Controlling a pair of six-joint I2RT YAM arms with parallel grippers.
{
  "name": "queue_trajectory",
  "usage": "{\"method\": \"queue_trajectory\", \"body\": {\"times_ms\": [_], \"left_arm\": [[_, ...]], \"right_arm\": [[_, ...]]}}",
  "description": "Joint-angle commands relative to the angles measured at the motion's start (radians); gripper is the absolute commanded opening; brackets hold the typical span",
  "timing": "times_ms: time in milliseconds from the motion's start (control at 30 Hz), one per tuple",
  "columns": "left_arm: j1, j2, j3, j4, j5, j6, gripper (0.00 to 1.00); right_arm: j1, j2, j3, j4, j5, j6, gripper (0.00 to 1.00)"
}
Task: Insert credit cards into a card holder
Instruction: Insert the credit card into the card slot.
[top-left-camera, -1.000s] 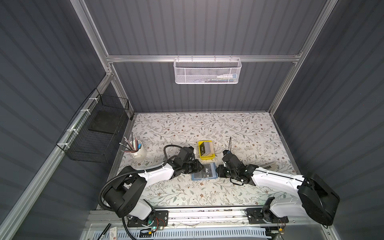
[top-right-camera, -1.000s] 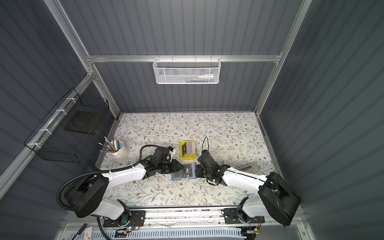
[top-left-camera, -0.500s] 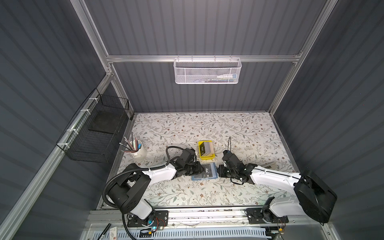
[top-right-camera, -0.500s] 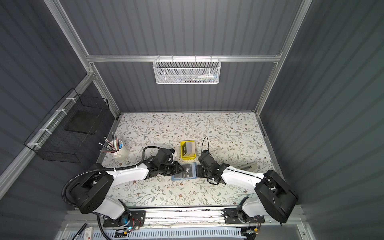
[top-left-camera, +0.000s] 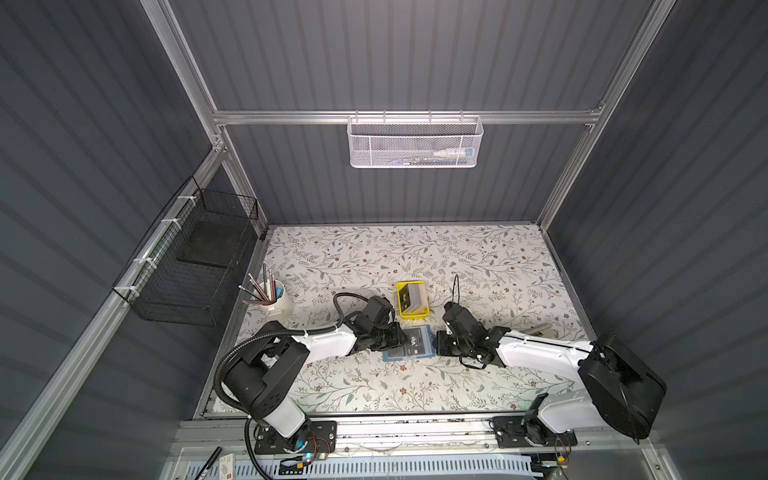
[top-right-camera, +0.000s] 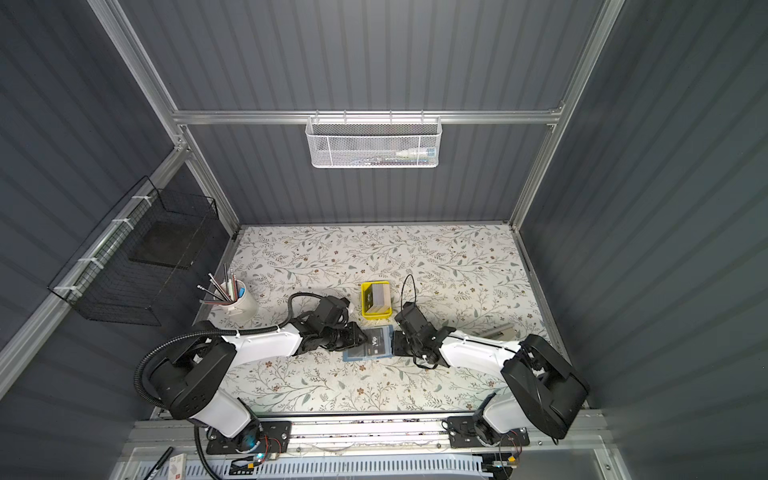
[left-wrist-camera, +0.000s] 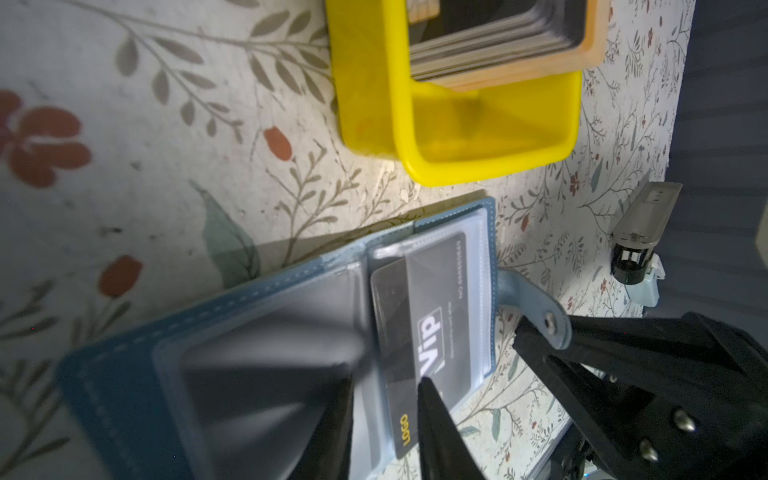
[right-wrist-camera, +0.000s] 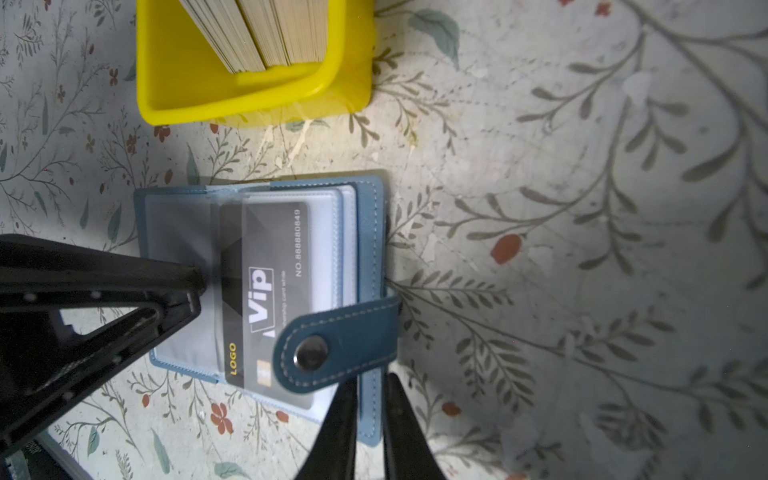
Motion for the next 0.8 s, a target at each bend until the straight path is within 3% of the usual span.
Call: {"method": "queue_trajectory", "body": {"times_ms": [0, 767], "left_arm": [[-0.010, 0.018, 0.025, 0.002, 0.003, -0.011, 0.29], [-0.012, 0.052, 0.029, 0.019, 0.022, -0.025, 0.30]], "right_arm": [[-0.005, 0.010, 0.019, 0.009, -0.001, 0.001, 0.17], [-0.005, 0.020, -0.009, 0.018, -0.001, 0.016, 0.16]]}}
